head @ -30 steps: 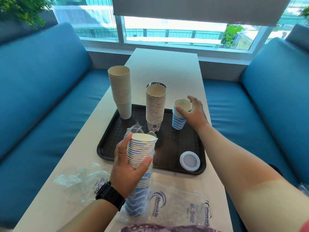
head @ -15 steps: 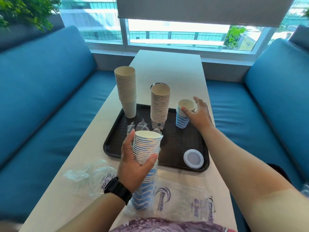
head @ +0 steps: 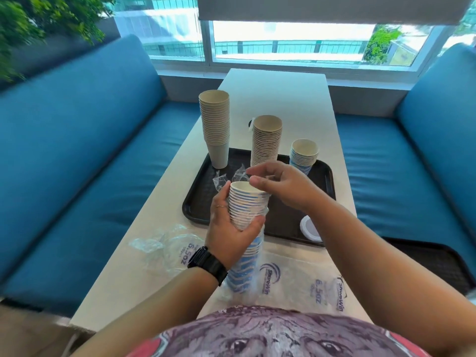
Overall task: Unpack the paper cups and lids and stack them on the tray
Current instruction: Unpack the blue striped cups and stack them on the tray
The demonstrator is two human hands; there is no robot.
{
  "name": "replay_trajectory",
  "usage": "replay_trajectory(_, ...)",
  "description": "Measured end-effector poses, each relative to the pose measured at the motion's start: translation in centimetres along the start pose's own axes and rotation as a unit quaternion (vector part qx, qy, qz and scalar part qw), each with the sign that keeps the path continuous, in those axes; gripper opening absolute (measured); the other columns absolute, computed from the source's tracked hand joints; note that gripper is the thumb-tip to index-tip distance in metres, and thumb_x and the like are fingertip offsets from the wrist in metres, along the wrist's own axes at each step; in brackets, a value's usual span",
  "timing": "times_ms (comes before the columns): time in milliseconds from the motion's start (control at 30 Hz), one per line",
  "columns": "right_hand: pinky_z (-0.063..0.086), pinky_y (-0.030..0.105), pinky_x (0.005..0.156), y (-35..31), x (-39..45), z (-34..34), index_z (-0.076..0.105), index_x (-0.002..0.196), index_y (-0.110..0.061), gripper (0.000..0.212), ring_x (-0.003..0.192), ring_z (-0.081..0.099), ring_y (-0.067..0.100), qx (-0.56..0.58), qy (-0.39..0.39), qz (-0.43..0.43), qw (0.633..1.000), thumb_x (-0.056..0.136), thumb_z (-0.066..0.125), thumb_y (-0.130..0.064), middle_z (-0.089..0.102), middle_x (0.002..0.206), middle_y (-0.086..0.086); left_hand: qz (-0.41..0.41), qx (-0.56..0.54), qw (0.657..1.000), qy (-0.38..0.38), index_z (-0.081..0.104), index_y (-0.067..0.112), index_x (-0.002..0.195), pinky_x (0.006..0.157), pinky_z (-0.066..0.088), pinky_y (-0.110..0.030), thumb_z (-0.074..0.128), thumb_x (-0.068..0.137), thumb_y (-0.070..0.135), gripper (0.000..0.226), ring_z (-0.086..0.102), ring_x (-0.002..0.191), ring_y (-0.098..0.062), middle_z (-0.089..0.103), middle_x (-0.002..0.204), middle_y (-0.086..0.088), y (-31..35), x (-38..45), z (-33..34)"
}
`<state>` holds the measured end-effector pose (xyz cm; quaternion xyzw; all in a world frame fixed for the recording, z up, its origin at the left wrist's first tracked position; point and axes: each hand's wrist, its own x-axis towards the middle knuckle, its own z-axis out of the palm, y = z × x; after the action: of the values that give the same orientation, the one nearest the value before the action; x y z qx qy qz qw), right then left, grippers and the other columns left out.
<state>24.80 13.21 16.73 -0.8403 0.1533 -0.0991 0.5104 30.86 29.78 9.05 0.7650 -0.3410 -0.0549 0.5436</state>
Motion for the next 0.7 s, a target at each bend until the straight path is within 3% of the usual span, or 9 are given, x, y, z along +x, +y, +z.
replay_trajectory(233,0.048,0.035,0.102,-1.7,0.6,-0.5,0.063,0.121,-0.031,0.056,0.109,0.062,0.005,-0.053,-0.105,0.018,0.993,0.072,0.073,-0.054,0.066,0.117,-0.012,0.015,0.011,1.000,-0.011,0.027,0.024,0.149,0.093,0.036,-0.008,0.065,0.066,0.064,0.100,0.045,0.119,-0.001,0.035,0.136,0.013,0.1,-0.1,-0.4)
replay_trajectory(367,0.051,0.039,0.097,-2.4,0.5,-0.7,0.068,0.103,-0.032,0.038,0.099,0.066,0.008,-0.079,-0.103,0.006,0.992,0.071,0.077,-0.051,0.070,0.105,-0.012,0.015,0.001,1.000,-0.015,0.028,0.025,0.148,0.092,0.040,-0.013,0.066,0.065,0.064,0.099,0.049,0.119,-0.005,0.037,0.136,0.012,0.1,-0.2,-0.4)
replay_trajectory(533,0.049,0.038,0.098,-3.4,0.2,-0.6,0.074,0.081,-0.027,0.008,0.105,0.061,0.004,-0.130,-0.090,-0.050,0.986,0.083,0.073,-0.035,0.068,0.111,-0.016,0.005,-0.005,1.000,-0.013,0.028,0.024,0.147,0.083,0.033,0.004,0.073,0.068,0.055,0.097,0.048,0.117,-0.005,0.036,0.135,0.011,-0.1,0.0,-0.5)
replay_trajectory(700,0.051,0.033,0.094,-4.4,-0.1,-0.1,0.067,0.072,-0.032,0.017,0.104,0.060,0.004,-0.177,-0.092,-0.089,0.976,0.088,0.068,-0.026,0.066,0.113,-0.015,0.011,-0.017,1.000,-0.014,0.028,0.025,0.147,0.086,0.033,0.003,0.067,0.066,0.064,0.098,0.048,0.117,-0.003,0.037,0.135,0.012,-0.3,0.0,-0.5)
